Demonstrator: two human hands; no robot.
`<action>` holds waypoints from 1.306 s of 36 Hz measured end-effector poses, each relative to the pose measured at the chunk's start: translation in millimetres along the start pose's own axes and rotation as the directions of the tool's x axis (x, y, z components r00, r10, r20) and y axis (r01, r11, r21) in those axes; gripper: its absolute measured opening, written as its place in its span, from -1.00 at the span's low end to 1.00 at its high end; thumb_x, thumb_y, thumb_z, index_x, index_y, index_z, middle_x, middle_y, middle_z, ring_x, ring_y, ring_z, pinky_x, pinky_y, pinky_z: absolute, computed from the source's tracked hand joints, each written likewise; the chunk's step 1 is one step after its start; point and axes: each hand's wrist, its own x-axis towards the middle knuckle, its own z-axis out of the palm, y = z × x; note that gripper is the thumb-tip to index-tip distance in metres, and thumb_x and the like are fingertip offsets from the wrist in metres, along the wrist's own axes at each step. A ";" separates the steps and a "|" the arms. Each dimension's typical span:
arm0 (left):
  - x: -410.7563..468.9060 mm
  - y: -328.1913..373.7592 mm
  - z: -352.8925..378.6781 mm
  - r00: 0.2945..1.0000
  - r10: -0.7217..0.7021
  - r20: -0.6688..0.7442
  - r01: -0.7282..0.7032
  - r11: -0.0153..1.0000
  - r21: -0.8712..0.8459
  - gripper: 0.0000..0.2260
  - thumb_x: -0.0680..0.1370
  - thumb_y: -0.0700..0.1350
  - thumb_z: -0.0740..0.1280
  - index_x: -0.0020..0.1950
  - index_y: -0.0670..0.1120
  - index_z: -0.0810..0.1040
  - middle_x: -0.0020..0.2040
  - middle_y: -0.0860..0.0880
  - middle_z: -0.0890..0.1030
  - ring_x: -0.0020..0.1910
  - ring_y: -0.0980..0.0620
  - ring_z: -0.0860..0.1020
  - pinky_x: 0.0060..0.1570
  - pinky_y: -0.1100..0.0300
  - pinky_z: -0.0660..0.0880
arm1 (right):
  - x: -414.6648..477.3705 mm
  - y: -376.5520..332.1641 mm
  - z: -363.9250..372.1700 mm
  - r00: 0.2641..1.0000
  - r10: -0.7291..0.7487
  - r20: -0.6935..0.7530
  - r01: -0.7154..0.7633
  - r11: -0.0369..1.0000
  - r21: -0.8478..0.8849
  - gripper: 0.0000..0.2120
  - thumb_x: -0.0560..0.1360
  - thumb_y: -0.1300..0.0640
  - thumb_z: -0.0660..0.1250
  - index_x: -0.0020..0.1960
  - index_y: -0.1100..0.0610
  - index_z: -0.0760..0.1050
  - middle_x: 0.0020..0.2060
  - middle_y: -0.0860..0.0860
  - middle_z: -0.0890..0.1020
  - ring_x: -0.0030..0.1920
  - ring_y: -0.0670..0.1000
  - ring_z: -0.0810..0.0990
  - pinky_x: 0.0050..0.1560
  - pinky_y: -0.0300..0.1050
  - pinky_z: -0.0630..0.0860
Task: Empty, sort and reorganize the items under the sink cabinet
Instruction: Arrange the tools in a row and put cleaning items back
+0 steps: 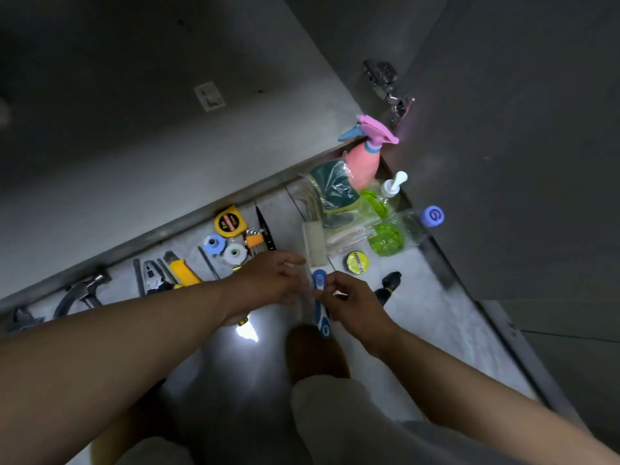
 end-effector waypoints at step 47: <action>0.3 -40.2 -89.0 0.936 0.307 -0.170 0.050 0.361 0.931 -0.52 0.51 -0.05 0.38 0.43 0.09 0.41 0.33 -0.07 0.33 0.28 -0.17 0.42 0.13 -0.06 0.53 | 47.7 -12.7 8.8 0.950 -0.079 0.303 0.220 0.857 -0.467 -0.83 0.51 0.25 0.37 0.09 0.14 0.53 -0.19 0.04 0.58 -0.28 -0.03 0.53 -0.22 -0.12 0.49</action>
